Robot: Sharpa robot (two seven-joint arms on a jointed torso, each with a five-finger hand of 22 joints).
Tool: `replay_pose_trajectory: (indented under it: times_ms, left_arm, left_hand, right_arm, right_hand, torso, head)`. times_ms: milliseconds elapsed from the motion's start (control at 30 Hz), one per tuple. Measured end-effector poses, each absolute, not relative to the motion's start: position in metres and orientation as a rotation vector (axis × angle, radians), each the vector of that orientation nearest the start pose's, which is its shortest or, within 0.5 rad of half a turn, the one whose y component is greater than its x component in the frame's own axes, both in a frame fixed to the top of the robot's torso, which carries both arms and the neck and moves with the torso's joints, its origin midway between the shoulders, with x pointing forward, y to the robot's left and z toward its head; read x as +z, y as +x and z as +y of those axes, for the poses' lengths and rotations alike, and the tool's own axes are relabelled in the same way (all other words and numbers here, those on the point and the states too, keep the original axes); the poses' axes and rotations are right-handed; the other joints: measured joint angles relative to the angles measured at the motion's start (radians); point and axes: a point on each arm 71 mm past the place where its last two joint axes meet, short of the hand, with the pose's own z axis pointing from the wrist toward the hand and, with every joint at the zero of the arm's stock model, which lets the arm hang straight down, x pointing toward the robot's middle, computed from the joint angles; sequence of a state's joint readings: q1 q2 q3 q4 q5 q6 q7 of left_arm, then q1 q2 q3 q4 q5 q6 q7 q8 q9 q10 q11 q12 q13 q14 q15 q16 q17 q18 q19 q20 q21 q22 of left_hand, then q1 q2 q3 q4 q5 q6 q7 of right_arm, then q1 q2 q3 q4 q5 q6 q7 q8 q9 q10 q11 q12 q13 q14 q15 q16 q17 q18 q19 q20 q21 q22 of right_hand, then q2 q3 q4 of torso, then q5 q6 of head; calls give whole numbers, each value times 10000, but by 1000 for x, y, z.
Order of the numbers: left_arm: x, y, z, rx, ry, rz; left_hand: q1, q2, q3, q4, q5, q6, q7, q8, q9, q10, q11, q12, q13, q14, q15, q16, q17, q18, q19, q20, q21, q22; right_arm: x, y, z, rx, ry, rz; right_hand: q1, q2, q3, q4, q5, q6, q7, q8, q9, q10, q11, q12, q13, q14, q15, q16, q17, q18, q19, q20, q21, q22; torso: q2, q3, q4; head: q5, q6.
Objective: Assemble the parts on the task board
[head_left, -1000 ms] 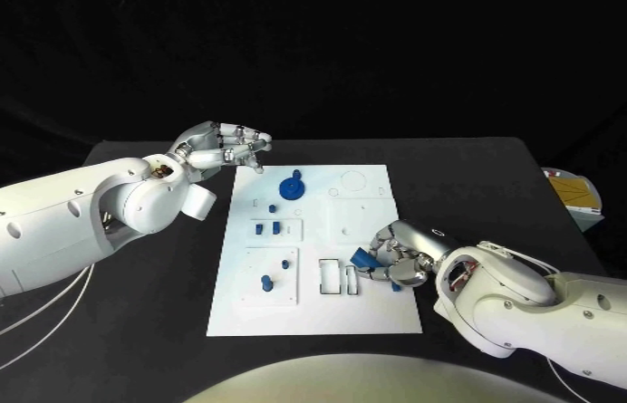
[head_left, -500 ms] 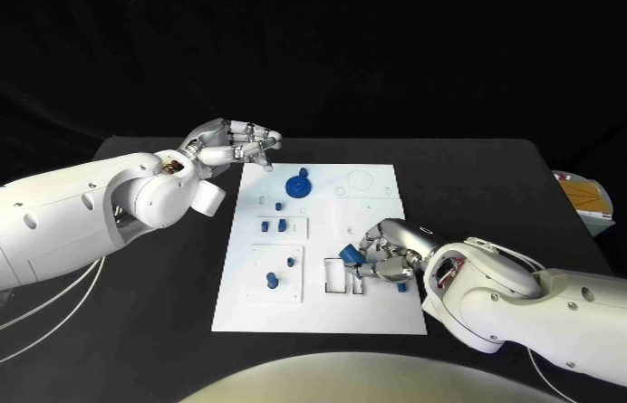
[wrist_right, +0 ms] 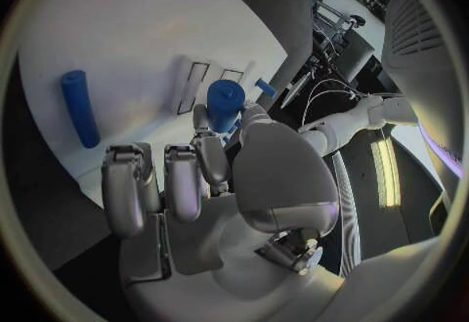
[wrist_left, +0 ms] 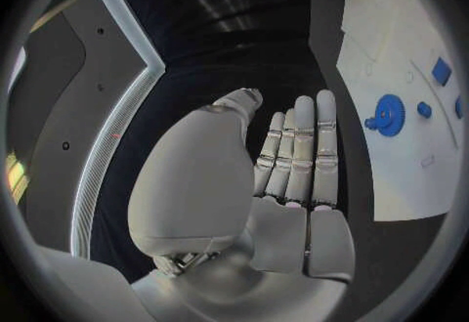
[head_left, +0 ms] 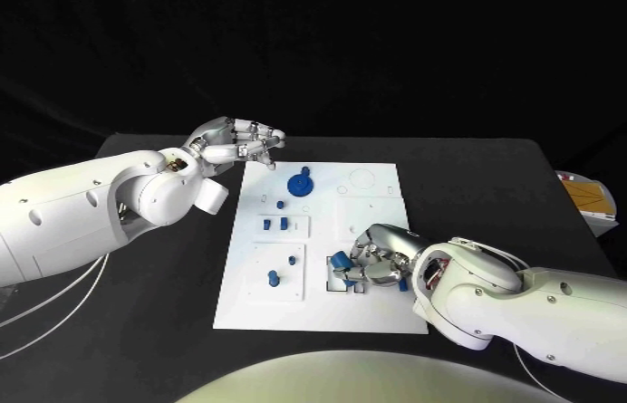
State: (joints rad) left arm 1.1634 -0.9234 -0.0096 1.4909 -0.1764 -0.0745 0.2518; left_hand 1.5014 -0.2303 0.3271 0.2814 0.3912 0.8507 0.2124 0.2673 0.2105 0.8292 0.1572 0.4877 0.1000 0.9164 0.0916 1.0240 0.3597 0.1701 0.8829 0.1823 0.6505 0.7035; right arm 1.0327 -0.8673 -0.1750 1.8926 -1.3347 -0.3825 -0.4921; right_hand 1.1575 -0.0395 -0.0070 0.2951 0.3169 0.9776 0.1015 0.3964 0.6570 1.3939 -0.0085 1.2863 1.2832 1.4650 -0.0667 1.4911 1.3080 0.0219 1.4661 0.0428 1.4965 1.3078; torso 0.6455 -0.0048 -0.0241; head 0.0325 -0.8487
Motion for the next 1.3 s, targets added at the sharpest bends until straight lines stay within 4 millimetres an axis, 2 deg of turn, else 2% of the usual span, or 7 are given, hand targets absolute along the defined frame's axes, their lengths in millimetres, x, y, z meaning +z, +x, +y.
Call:
replay_pose_trajectory:
  times_ms: [300, 400, 567, 667, 867, 1100, 1300]
  left_arm:
    - [-193, 484, 244, -15302, -9903, 16722]
    - [-193, 484, 244, -15302, -9904, 16727]
    - [-193, 484, 244, -15299, -9909, 16738]
    - [-193, 483, 244, -15304, -9909, 16747]
    - [-193, 483, 244, -15323, -9935, 16761]
    - [-193, 483, 245, -15341, -10061, 16753]
    - [-193, 483, 246, -15347, -10122, 16745]
  left_hand:
    - [0, 0, 0, 0, 0, 0, 0, 0, 1, 0, 0, 0, 0, 0, 0, 0, 0, 0, 0, 0, 0, 0]
    - [0, 0, 0, 0, 0, 0, 0, 0, 1, 0, 0, 0, 0, 0, 0, 0, 0, 0, 0, 0, 0, 0]
    - [0, 0, 0, 0, 0, 0, 0, 0, 0, 0, 0, 0, 0, 0, 0, 0, 0, 0, 2, 2, 0, 0]
    - [37, 97, -29, 29, 0, 0, 0, 0, -22, 0, 0, 0, -1, -4, -4, 41, -3, 0, 75, -2, -67, -45]
    - [80, 160, -29, 29, 0, 0, 0, 0, -22, -35, 36, 0, -11, -37, -37, 41, -15, 0, 89, -16, -67, -54]
    - [80, 160, -29, 29, 0, 0, 0, 0, -25, -35, 36, 0, -10, -37, -37, 41, -15, 0, 89, -16, -66, -53]
    - [80, 160, -28, 29, 0, 0, 0, 0, -32, -35, 36, 0, -10, -37, -37, 41, -14, 0, 88, -17, -66, -53]
  right_arm:
    - [-272, 349, -133, 6891, 904, 20938]
    - [-273, 349, -133, 6879, 868, 20965]
    - [-273, 349, -131, 6845, 765, 20955]
    - [-273, 350, -130, 6784, 673, 20899]
    - [-273, 350, -129, 6679, 525, 20783]
    - [-272, 349, -131, 6601, 458, 20636]
    - [-269, 346, -135, 6664, 534, 20476]
  right_hand:
    - [-108, 46, -68, -12, -42, 37, -36, 58, 23, 0, 1, 0, 30, 16, -16, 0, -1, 0, 0, 1, 0, -1]
    - [-277, 63, -220, -1, -172, 186, -185, 99, 65, 38, -36, 36, 64, 16, -16, 0, -1, 1, 0, 1, 0, -1]
    - [-1014, 160, -1008, 5, -1985, 428, -435, 319, 257, 39, -36, -47, 51, 16, -15, -1, -2, 0, 0, 1, -27, -2]
    - [-1337, -78, -1491, 14, -2600, 312, -422, 374, 284, 39, -37, -86, 23, 15, -15, -1, -2, 1, 0, 1, -78, -2]
    - [-1612, -354, -1683, 31, -2649, 311, -421, 406, 330, 38, -36, -166, 3, 15, -15, -1, -3, 1, 0, 1, -166, -3]
    - [-1627, -370, -1685, 32, -2649, 275, -456, 405, 344, 38, -36, -205, -44, 15, -15, -1, -3, 2, 0, 2, -193, -3]
    - [-614, 225, -1580, -13, -2402, 243, -427, 562, 394, 93, -91, -93, 169, 11, -19, -1, -4, 2, 0, -2, -69, -4]
  torso:
    - [-4, 1, -7]
    - [-4, 1, -7]
    - [-4, 1, -6]
    - [0, 3, -3]
    - [3, 5, -7]
    - [-8, 6, -10]
    - [-9, 8, -10]
  head:
    - [12, -15]
    - [12, -20]
    - [-4, -5]
    - [-10, 5]
    - [-13, 6]
    - [-25, -6]
    - [-35, 10]
